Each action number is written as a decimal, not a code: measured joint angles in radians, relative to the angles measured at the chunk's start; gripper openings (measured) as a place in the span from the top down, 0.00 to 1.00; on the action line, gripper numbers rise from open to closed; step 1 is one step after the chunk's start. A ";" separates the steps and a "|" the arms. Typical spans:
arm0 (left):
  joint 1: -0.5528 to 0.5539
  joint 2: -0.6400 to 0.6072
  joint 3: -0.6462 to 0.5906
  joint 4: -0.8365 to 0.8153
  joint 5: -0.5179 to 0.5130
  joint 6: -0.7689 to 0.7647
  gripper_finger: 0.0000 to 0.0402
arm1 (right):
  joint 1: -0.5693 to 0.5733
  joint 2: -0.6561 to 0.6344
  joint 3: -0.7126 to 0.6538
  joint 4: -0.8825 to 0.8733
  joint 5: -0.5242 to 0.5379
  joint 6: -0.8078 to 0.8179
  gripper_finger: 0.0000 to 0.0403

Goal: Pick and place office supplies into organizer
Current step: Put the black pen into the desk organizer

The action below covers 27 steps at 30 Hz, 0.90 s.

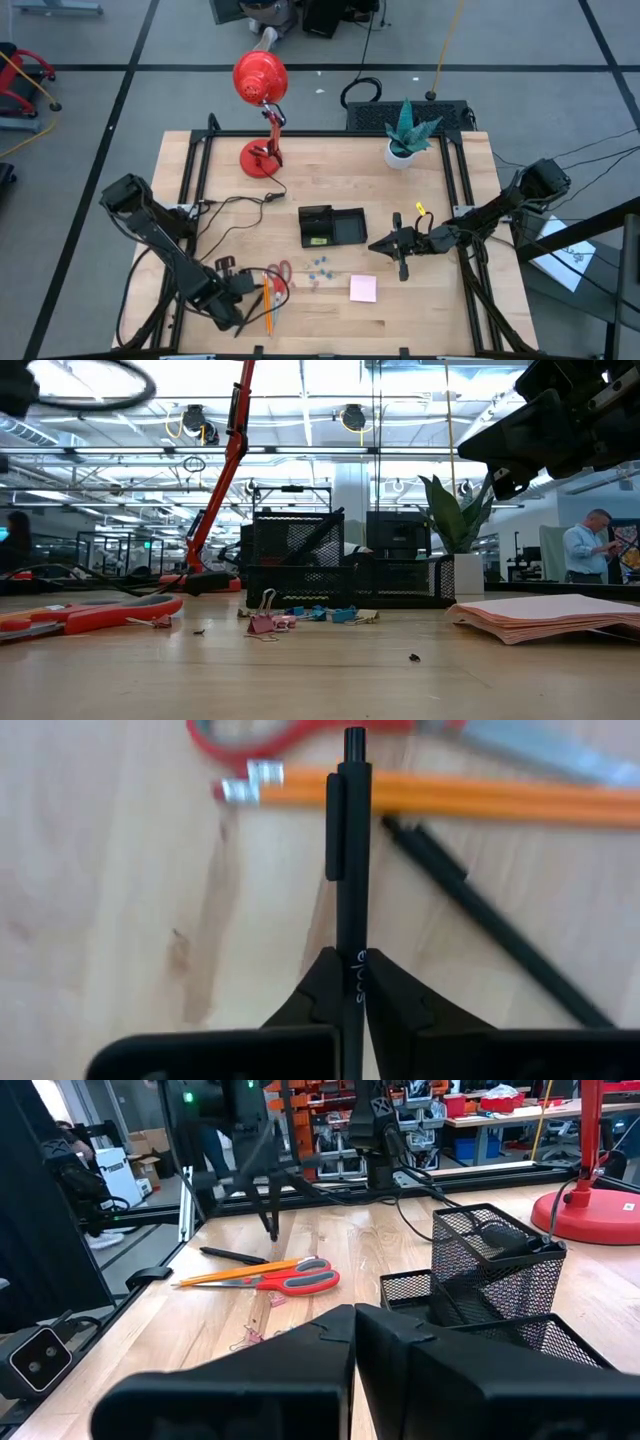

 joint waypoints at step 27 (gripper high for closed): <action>0.541 -0.305 0.004 0.738 -0.194 1.303 0.94 | 0.000 0.000 0.000 -0.005 0.000 0.000 0.99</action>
